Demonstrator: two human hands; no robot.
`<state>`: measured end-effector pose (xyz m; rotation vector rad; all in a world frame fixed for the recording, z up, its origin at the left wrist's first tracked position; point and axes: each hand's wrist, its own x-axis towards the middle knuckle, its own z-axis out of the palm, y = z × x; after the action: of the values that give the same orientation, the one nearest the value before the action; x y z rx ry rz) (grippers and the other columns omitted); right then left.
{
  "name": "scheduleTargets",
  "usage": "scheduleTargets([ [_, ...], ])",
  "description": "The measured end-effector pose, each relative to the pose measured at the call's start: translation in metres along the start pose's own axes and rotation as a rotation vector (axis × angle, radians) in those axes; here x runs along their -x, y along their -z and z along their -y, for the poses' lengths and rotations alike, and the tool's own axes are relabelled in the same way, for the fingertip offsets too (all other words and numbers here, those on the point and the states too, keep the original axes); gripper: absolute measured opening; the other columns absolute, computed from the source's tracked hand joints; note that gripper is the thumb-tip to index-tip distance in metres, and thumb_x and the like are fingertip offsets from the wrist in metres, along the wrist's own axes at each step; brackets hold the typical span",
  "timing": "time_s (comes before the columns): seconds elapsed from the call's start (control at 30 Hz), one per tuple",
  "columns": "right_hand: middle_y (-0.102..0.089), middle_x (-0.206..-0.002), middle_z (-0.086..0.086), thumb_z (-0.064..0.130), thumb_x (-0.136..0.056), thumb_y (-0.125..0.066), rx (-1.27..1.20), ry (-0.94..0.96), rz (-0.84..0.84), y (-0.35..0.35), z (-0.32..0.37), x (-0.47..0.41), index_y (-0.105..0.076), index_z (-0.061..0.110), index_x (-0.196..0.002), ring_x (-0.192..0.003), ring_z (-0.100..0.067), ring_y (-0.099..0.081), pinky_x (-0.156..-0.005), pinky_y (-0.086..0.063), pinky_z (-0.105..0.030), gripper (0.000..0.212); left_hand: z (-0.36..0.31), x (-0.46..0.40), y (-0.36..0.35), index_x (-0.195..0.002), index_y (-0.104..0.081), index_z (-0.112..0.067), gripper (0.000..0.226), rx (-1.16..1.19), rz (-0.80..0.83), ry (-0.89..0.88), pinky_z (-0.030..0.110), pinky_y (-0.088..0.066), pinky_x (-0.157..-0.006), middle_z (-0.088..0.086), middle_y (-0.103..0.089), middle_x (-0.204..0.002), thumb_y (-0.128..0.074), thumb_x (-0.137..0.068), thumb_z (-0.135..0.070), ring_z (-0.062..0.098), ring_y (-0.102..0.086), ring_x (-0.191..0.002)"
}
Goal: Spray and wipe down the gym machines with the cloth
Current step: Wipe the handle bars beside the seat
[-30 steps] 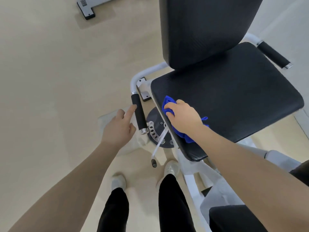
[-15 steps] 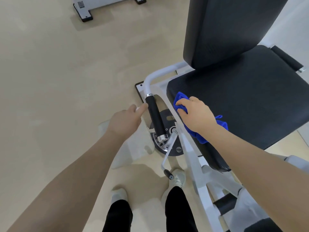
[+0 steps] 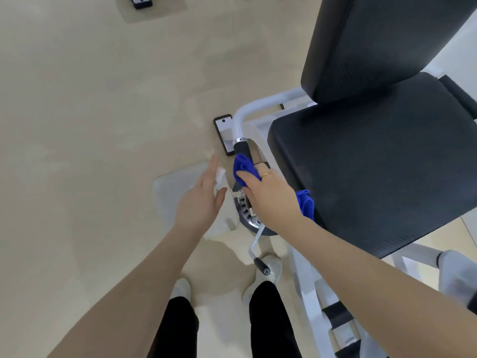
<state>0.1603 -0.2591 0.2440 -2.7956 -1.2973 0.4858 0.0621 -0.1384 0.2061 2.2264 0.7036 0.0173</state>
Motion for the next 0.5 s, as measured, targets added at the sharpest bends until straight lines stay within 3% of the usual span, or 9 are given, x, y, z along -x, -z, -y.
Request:
scheduleTargets([
  [0.07,-0.054,-0.114,-0.013,0.020,-0.091,-0.055,0.085,0.122,0.053,-0.008,0.001,-0.017,-0.058,0.015,-0.118,-0.090,-0.029,-0.051,-0.066,-0.048,-0.035,0.028,-0.002,-0.010,0.007,-0.149,-0.011,-0.026,0.069,0.083,-0.027,0.098,0.033,-0.044,-0.066,-0.007,-0.051,-0.103,-0.052,-0.093,-0.020,0.024,-0.056,-0.073],
  [0.17,-0.060,-0.093,-0.011,0.013,-0.068,-0.077,0.170,0.145,-0.028,-0.006,-0.004,-0.060,-0.068,0.015,-0.090,-0.075,-0.026,-0.055,-0.052,-0.034,-0.026,0.024,-0.002,-0.024,0.018,-0.141,-0.033,-0.026,0.054,0.098,-0.044,0.158,0.031,-0.042,-0.061,-0.001,-0.053,-0.084,-0.052,-0.091,-0.022,0.018,-0.049,-0.066],
  [0.3,-0.042,-0.128,-0.007,0.017,-0.096,-0.047,0.131,0.056,-0.012,-0.003,-0.004,-0.121,-0.057,0.018,-0.116,-0.106,-0.025,-0.043,-0.069,-0.038,-0.030,0.023,0.006,-0.029,0.025,-0.128,-0.046,-0.021,0.040,0.142,-0.043,0.177,0.041,-0.050,-0.052,0.006,-0.065,-0.090,-0.052,-0.089,-0.021,0.023,-0.055,-0.067],
  [0.4,-0.043,-0.123,-0.006,0.022,-0.098,-0.042,0.076,0.134,0.018,0.005,-0.005,-0.101,-0.059,0.019,-0.113,-0.107,-0.024,-0.042,-0.068,-0.037,-0.029,0.023,0.010,-0.028,0.028,-0.125,-0.047,-0.019,0.036,0.156,-0.021,0.154,0.034,-0.045,-0.049,0.003,-0.066,-0.097,-0.053,-0.089,-0.019,0.022,-0.056,-0.068],
  [0.5,-0.046,-0.115,-0.005,0.020,-0.094,-0.049,0.090,0.335,0.148,0.005,-0.010,-0.051,-0.060,0.017,-0.108,-0.100,-0.023,-0.045,-0.062,-0.036,-0.030,0.018,0.010,-0.026,0.028,-0.119,-0.051,-0.016,0.030,0.175,-0.004,0.193,0.026,-0.038,-0.050,-0.003,-0.060,-0.077,-0.053,-0.089,-0.019,0.013,-0.051,-0.058],
])
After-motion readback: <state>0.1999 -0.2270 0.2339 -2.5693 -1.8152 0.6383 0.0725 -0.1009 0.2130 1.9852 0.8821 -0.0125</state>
